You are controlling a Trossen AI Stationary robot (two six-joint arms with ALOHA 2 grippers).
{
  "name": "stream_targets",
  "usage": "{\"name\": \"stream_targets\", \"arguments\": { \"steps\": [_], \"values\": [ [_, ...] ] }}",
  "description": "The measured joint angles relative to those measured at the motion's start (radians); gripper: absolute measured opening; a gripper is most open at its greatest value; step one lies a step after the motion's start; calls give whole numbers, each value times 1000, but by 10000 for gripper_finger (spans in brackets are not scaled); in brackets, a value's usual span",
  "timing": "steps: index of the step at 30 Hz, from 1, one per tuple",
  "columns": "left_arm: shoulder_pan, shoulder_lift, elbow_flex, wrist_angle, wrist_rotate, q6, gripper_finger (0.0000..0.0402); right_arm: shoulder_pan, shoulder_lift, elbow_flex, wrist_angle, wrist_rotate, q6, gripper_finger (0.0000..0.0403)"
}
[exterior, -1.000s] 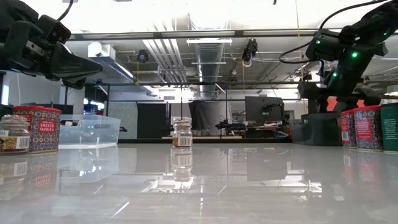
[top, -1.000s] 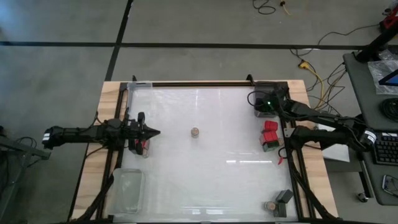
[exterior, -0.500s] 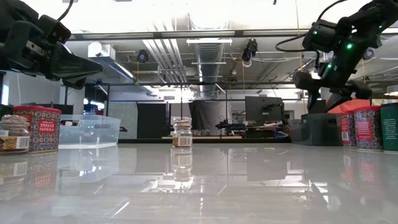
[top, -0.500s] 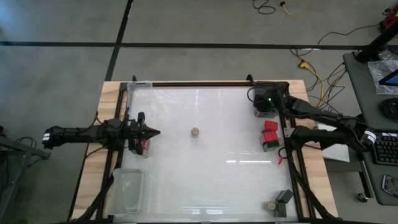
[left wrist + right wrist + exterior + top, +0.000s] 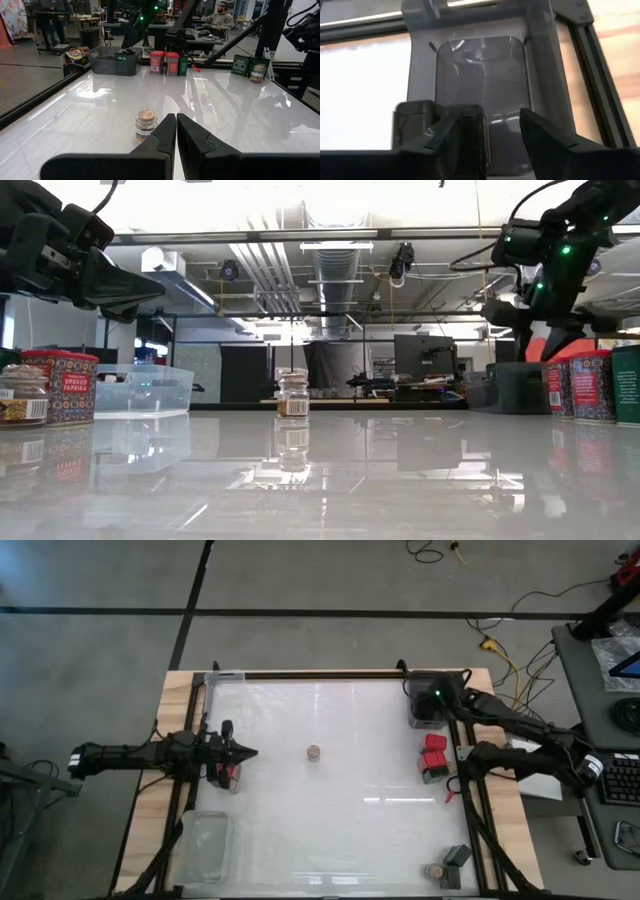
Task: Sort spices by type
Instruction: Put the black seasoning can into the black bin
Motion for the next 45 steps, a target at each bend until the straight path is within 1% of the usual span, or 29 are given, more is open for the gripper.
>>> {"name": "stream_targets", "arguments": {
  "steps": [2, 12, 18, 23, 29, 42, 45],
  "values": [
    [0, 0, 0, 0, 0, 0, 0, -19, 0, 0, 1, -21, 0, 159],
    [0, 0, 0, 0, 0, 0, 0, -33, 0, 0, 2, -20, -10, 59],
    [0, 0, 0, 0, 0, 0, 0, -35, 0, 0, 5, -14, -8, 25],
    [0, 0, 0, 0, 0, 0, 0, -35, 0, 0, 20, -25, -15, 12],
    [0, 0, 0, 0, 0, 0, 0, -35, 0, 0, 22, -70, -34, 13],
    [0, 0, 0, 0, 0, 0, 0, -35, 0, 0, 23, -75, -32, 13],
    [0, 0, 0, 0, 0, 0, 0, -35, 0, 1, 21, -73, -10, 13]
  ]
}}
